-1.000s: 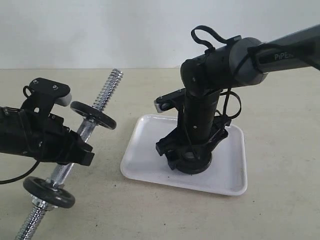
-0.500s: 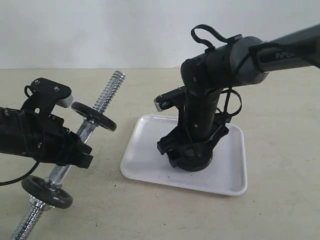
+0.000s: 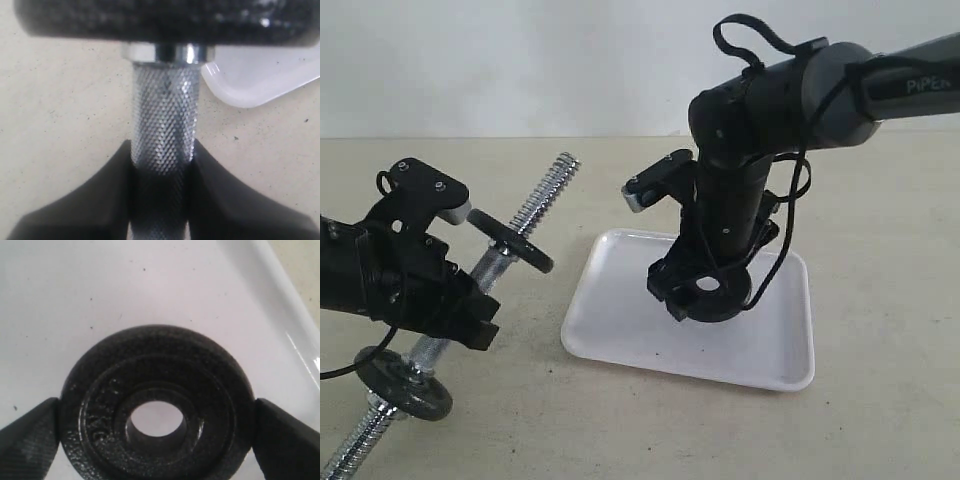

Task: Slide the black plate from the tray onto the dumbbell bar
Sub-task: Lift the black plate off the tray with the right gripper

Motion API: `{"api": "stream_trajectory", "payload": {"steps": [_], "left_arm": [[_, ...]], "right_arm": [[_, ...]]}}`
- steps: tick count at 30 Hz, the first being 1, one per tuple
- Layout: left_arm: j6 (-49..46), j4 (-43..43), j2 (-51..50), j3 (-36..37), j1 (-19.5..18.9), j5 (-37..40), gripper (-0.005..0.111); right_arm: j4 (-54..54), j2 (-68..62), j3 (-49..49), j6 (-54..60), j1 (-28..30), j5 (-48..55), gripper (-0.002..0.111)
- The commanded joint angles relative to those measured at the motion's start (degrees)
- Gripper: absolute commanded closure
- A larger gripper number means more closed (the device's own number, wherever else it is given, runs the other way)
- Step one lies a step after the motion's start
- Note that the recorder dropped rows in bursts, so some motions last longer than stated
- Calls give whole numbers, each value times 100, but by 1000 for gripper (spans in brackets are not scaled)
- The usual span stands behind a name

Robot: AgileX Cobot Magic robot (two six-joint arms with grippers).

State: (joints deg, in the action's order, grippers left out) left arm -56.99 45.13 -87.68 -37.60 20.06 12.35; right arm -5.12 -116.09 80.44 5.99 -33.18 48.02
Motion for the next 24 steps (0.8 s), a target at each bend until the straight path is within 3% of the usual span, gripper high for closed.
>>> {"api": "stream_trajectory", "payload": {"steps": [1, 8, 15, 24], "left_arm": [[-14, 87, 298, -188, -16, -513, 102], [-14, -298, 298, -188, -16, -537, 102], [-50, -296, 298, -188, -16, -537, 102], [-178, -296, 298, -188, -16, -537, 102]], "right_arm": [[-49, 352, 29, 396, 265, 5, 108], [378, 576, 29, 1243, 701, 261, 108], [1633, 626, 19, 3061, 922, 503, 108], [1435, 626, 19, 3639, 931, 718, 108]]}}
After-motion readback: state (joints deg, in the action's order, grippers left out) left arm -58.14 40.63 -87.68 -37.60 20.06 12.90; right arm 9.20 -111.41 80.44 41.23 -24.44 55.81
